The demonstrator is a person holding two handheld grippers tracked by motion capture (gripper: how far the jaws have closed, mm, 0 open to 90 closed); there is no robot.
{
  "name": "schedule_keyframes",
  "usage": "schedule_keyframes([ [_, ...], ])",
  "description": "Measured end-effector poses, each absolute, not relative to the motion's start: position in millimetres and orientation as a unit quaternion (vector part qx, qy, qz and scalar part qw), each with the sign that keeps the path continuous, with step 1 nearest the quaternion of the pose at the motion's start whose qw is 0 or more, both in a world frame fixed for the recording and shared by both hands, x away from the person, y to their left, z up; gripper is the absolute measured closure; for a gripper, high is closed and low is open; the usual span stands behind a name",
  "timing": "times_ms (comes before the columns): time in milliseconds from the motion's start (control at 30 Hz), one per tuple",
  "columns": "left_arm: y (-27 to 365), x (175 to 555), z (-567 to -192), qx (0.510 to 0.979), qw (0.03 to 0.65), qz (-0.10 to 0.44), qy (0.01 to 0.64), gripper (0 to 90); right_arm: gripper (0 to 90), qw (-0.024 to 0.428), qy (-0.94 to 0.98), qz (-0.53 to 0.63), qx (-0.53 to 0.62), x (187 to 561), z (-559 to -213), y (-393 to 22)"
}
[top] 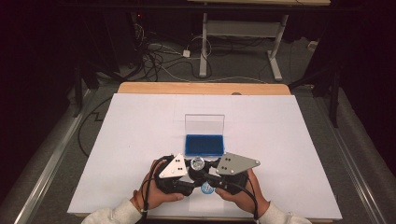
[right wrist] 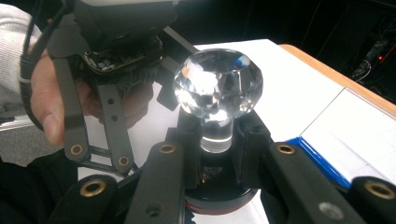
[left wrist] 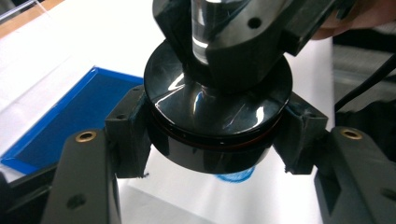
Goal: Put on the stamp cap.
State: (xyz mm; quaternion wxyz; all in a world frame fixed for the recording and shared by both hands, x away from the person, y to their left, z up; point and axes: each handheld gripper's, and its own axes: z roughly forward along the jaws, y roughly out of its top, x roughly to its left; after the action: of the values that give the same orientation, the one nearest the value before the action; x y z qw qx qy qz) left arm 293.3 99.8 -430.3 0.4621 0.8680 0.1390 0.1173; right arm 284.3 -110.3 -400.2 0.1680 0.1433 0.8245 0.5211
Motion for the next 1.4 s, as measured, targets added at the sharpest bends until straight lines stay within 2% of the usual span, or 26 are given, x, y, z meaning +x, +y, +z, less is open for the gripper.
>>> schedule_keyframes([
  [100,99.4,294.3,-431.4,0.868,0.461,0.115,0.144,36.4,74.8,0.159,0.823,0.525,0.15,286.6,-403.2,-112.1],
  [267,103.7,295.7,-430.1,0.85,0.495,0.092,0.152,36.4,74.4,0.145,0.808,0.55,0.152,290.5,-401.6,-117.1],
  [333,101.7,294.1,-429.8,0.857,0.477,0.119,0.156,36.4,74.2,0.142,0.807,0.551,0.158,292.0,-401.6,-117.3],
  [400,102.5,294.9,-431.4,0.856,0.482,0.105,0.157,36.4,71.6,0.135,0.803,0.557,0.164,294.5,-404.8,-118.9],
  [467,100.7,293.7,-433.0,0.859,0.475,0.113,0.156,36.5,70.6,0.13,0.805,0.555,0.165,296.4,-406.9,-118.8],
  [567,99.6,292.6,-432.7,0.858,0.475,0.121,0.152,36.5,61.5,0.138,0.807,0.549,0.169,296.3,-406.5,-116.9],
  [633,100.1,293.5,-433.4,0.857,0.479,0.112,0.152,36.5,62.8,0.134,0.806,0.551,0.167,296.8,-405.4,-117.1],
  [733,98.6,293.2,-435.6,0.859,0.477,0.11,0.149,36.5,51.5,0.142,0.807,0.547,0.17,296.7,-404.0,-115.8],
  [833,96.9,292.3,-436.6,0.861,0.474,0.109,0.147,36.5,49.3,0.146,0.806,0.547,0.172,297.1,-402.5,-116.3],
  [900,96.7,292.2,-436.4,0.862,0.474,0.109,0.145,36.5,55.7,0.138,0.807,0.55,0.166,297.4,-401.1,-117.4],
  [1033,97.5,292.7,-436.5,0.861,0.475,0.108,0.146,36.5,55.3,0.148,0.803,0.556,0.158,294.4,-396.5,-118.6],
  [1300,96.9,293.2,-440.2,0.862,0.476,0.1,0.144,36.5,47.9,0.154,0.803,0.552,0.165,293.4,-392.5,-117.7],
  [1333,96.2,292.7,-441.0,0.861,0.478,0.096,0.142,36.5,54.5,0.153,0.804,0.551,0.164,293.9,-392.8,-117.7],
  [1400,94.7,292.2,-441.6,0.862,0.478,0.094,0.14,36.5,56.2,0.153,0.806,0.549,0.159,293.9,-392.8,-117.8],
])
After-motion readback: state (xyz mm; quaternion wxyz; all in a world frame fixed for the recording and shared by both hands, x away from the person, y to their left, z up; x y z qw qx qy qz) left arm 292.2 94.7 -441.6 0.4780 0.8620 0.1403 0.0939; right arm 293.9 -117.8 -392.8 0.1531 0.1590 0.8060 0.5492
